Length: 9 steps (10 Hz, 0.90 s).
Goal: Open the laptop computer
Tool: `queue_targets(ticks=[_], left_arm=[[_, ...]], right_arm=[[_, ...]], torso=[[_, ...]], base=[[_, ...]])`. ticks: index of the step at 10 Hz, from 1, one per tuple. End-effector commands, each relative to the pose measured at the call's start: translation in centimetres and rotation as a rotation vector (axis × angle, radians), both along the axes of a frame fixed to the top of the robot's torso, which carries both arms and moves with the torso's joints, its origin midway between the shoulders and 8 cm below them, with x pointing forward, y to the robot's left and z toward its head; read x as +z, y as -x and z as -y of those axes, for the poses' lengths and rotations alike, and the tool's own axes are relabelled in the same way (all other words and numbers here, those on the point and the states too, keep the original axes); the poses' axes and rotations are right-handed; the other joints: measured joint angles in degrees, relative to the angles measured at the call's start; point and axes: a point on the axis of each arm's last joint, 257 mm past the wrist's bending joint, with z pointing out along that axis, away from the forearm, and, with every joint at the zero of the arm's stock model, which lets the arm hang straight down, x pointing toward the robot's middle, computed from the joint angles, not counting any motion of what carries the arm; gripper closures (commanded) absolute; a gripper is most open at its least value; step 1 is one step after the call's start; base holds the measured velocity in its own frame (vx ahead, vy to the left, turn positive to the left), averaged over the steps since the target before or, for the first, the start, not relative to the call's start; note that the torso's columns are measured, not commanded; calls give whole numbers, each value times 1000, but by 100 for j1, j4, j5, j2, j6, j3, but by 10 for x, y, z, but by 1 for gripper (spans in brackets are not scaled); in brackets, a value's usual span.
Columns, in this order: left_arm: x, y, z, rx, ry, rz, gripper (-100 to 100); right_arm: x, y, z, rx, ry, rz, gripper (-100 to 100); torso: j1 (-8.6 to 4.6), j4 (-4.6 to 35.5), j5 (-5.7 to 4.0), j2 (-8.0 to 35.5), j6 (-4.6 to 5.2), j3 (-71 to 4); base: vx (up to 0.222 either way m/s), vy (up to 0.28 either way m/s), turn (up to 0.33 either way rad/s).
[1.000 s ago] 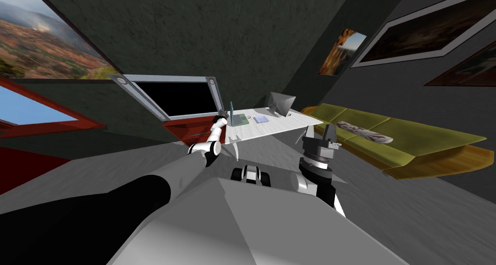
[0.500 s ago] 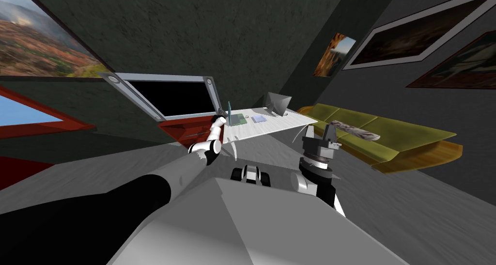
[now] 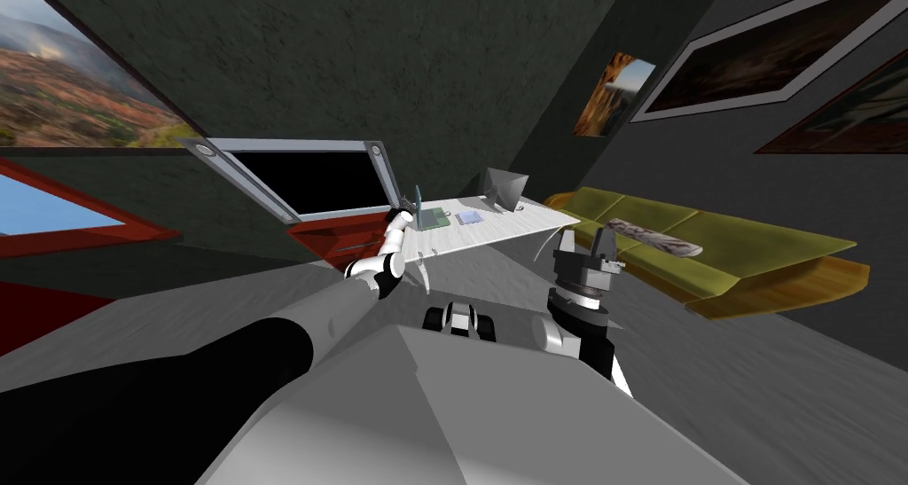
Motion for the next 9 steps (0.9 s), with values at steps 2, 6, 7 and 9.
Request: queue_targets(ticks=[2,6,7,9], left_arm=[[0,-2,-4,-8,-93,-45,100],[-2,-3,-17,-18,-278,-138,100],[-2,-3,-17,-13,-253,-124,100],[-1,2,-31,12,-290,-132,-100]], right_arm=[[0,0,0,0,0,0,0],[0,0,0,0,0,0,0],[0,0,0,0,0,0,0],[0,0,0,0,0,0,0]], torso=[[-48,-4,-14,-15,-1,-9],[-38,-1,-12,-5,11,-3],[-30,-2,-10,-9,15,-5],[-20,-2,-4,-2,0,-1]], base=[[56,-112,27],[64,-185,38],[30,-63,14],[35,-118,88]])
